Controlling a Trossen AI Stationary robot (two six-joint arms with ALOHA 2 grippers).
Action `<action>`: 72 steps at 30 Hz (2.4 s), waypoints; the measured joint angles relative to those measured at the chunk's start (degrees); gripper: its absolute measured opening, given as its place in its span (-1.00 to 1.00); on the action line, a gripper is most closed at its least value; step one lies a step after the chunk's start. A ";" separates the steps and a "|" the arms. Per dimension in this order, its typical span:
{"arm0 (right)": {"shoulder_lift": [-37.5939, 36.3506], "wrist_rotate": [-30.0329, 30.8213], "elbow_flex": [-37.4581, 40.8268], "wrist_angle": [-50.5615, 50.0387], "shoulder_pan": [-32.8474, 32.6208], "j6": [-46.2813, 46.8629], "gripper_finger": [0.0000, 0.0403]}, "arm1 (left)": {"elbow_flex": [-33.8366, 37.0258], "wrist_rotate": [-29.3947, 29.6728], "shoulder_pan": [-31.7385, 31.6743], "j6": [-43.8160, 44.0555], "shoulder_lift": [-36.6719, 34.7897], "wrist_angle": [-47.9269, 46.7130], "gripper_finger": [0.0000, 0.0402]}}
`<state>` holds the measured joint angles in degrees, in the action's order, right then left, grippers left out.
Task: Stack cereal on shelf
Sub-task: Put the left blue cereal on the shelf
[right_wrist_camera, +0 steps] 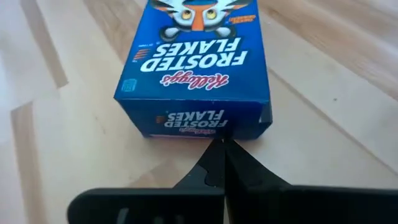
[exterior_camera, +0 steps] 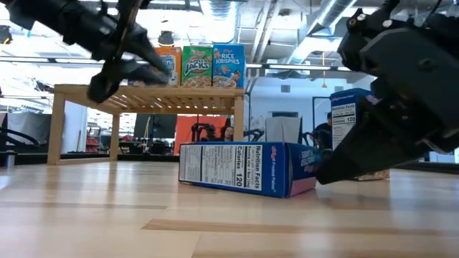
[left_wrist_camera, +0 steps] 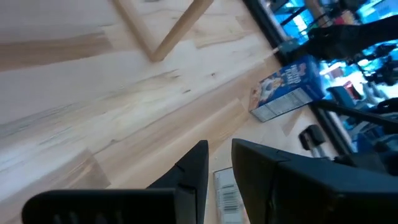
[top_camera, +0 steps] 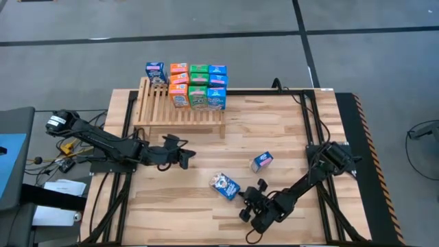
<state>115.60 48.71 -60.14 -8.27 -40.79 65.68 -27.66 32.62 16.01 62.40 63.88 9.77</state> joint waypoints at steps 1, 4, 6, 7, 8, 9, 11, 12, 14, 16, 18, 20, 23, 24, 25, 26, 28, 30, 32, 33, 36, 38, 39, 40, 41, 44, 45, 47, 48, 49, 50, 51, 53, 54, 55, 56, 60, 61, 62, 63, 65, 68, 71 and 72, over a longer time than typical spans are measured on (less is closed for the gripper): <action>-0.01 0.00 0.00 -0.02 0.13 0.01 -0.95 | 0.00 -0.38 0.00 -1.44 0.00 1.61 -0.71; -0.84 0.46 0.00 -0.52 0.12 0.24 -0.95 | 0.00 -3.51 -0.04 -9.26 0.00 9.25 -0.71; -1.87 0.65 -0.13 -0.36 0.10 -0.36 -0.95 | 0.00 -6.30 -0.04 -13.03 0.09 13.24 -0.75; -2.35 0.65 -0.13 -0.69 0.08 -0.75 -0.95 | 0.00 -7.76 -0.04 -14.12 0.80 15.60 -0.79; -2.75 0.61 -0.13 -1.23 0.06 -1.36 -0.95 | -0.08 -9.46 -0.04 -14.74 1.97 17.71 -0.85; -3.11 0.63 -0.11 -1.51 0.02 -1.95 -0.95 | -0.14 -11.50 -0.02 -14.95 3.37 18.61 -0.92; -3.70 0.69 -0.11 -1.97 0.11 -2.70 -0.95 | -0.35 -14.27 -0.02 -13.39 7.88 19.59 -0.97; -3.91 0.68 -0.11 -2.37 0.23 -2.95 -0.95 | -0.94 -14.84 -0.02 -12.32 10.85 19.80 -0.98; -4.01 0.55 -0.11 -2.60 0.59 -2.84 -0.95 | -2.28 -15.96 0.20 -11.77 16.26 20.30 -0.99; -4.01 0.11 -0.11 -2.81 0.80 -2.24 -0.95 | -4.90 -17.28 0.44 -12.46 21.09 21.78 -1.00; -4.01 -0.21 -0.11 -2.51 0.80 -2.06 -0.95 | -7.18 -17.69 1.25 -14.82 24.46 21.83 -1.00; -4.01 -0.77 -0.11 -2.44 0.77 -2.08 -0.95 | -9.72 -18.51 2.26 -17.59 27.41 21.93 -1.00; -4.01 -0.85 -0.11 -2.45 0.68 -2.08 -0.95 | -12.34 -18.43 3.19 -18.16 30.66 20.21 -1.00; -4.01 -0.85 -0.11 -2.45 0.65 -2.06 -0.95 | -12.59 -18.21 3.19 -17.41 31.50 19.33 -1.00; -4.01 -0.85 -0.11 -2.48 0.65 -1.83 -0.95 | -12.57 -17.48 3.14 -16.73 32.14 18.69 -1.00; -4.01 -0.87 -0.11 -2.50 0.65 -1.43 -0.95 | -12.61 -16.70 3.07 -16.26 32.61 18.73 -1.00; -4.01 -0.86 -0.11 -2.50 0.40 -1.30 -0.95 | -12.67 -14.20 2.86 -15.19 32.82 19.22 -1.00; -4.01 -0.87 -0.11 -2.48 0.26 -1.25 -0.95 | -12.42 -12.15 2.60 -13.50 32.81 18.47 -1.00; -4.01 -0.87 -0.11 -2.50 -0.09 -1.23 -0.95 | -12.31 -12.01 2.18 -12.94 32.85 17.72 -1.00; -4.01 -0.88 -0.11 -2.51 -0.12 -1.23 -0.95 | -12.31 -12.85 1.99 -13.62 32.85 18.10 -1.00; -4.01 -0.90 -0.11 -2.67 -0.18 -1.23 -0.95 | -12.37 -15.20 1.79 -14.38 32.85 18.27 -1.00; -4.01 -0.88 -0.11 -2.67 -0.14 -1.41 -0.95 | -12.35 -15.69 2.03 -14.47 32.85 18.05 -1.00; -4.01 -0.87 -0.11 -2.69 -0.13 -1.45 -0.95 | -12.37 -15.71 2.14 -14.57 32.85 17.84 -1.00; -4.01 -0.89 -0.11 -2.69 -0.10 -1.45 -0.95 | -12.37 -15.69 2.27 -14.59 32.85 16.96 -1.00; -4.01 -0.87 -0.11 -2.68 -0.10 -1.47 -0.95 | -12.37 -15.44 2.31 -14.47 32.85 15.53 -1.00; -4.01 -0.87 -0.11 -2.71 -0.10 -1.54 -0.95 | -12.32 -14.57 2.32 -14.07 32.84 13.60 -1.00; -4.01 -0.87 -0.11 -2.69 -0.10 -1.57 -0.95 | -12.33 -14.53 2.29 -14.55 32.83 13.91 -1.00; -4.01 -0.89 -0.11 -2.74 -0.12 -1.62 -0.95 | -12.33 -14.22 2.23 -14.96 32.83 13.99 -1.00; -4.01 -0.88 -0.11 -2.82 -0.12 -1.62 -0.95 | -12.33 -14.15 2.25 -14.97 32.83 13.89 -1.00; -4.01 -0.88 -0.11 -2.86 -0.11 -1.62 -0.95 | -12.33 -14.11 2.25 -14.67 32.83 13.38 -1.00; -4.01 -0.88 -0.11 -2.88 -0.11 -1.62 -0.95 | -12.33 -13.92 2.23 -14.17 32.83 12.83 -1.00; -4.01 -0.90 -0.11 -2.89 -0.12 -1.62 -0.95 | -12.36 -13.90 2.23 -13.53 32.79 12.35 -1.00; -4.01 -0.88 -0.11 -2.89 -0.12 -1.62 -0.95 | -12.44 -13.76 2.23 -12.14 32.70 10.47 -1.00; -4.01 -0.90 -0.11 -2.87 -0.10 -1.62 -0.95 | -12.44 -13.74 2.23 -11.59 32.70 9.45 -1.00; -3.99 -0.92 -0.11 -2.87 -0.10 -1.62 -0.95 | -12.44 -13.72 2.23 -11.27 32.70 8.79 -1.00; -3.98 -0.96 -0.11 -2.87 -0.10 -1.60 -0.95 | -12.44 -13.71 2.23 -11.15 32.70 8.25 -1.00; -3.98 -1.26 -0.11 -2.86 -0.12 -1.60 -0.95 | -12.44 -13.66 2.21 -9.79 32.70 6.41 -1.00; -3.98 -1.50 -0.11 -2.81 -0.12 -1.60 -0.95 | -12.44 -13.48 2.17 -8.50 32.68 5.81 -1.00; -3.98 -1.73 -0.11 -2.72 -0.12 -1.60 -0.95 | -12.44 -13.35 2.19 -7.38 32.63 5.25 -1.00; -3.98 -1.95 -0.11 -2.67 -0.12 -1.60 -0.95 | -12.44 -13.32 2.19 -6.53 32.61 4.96 -1.00; -3.98 -2.16 -0.11 -2.65 -0.12 -1.60 -0.95 | -12.44 -13.45 2.16 -5.71 32.61 4.65 -1.00; -3.98 -2.16 -0.11 -2.65 -0.12 -1.65 -0.95 | -12.44 -13.64 2.16 -5.69 32.61 4.51 -1.00; -3.96 -2.15 -0.11 -2.65 -0.12 -1.66 -0.95 | -12.48 -13.70 2.14 -5.65 32.59 3.78 -1.00; -3.97 -2.16 -0.11 -2.65 -0.12 -1.65 -0.95 | -12.48 -13.69 2.14 -5.60 32.59 3.30 -1.00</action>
<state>111.62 46.54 -60.25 -10.92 -40.91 64.02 -40.14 18.93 18.15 56.80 96.47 13.07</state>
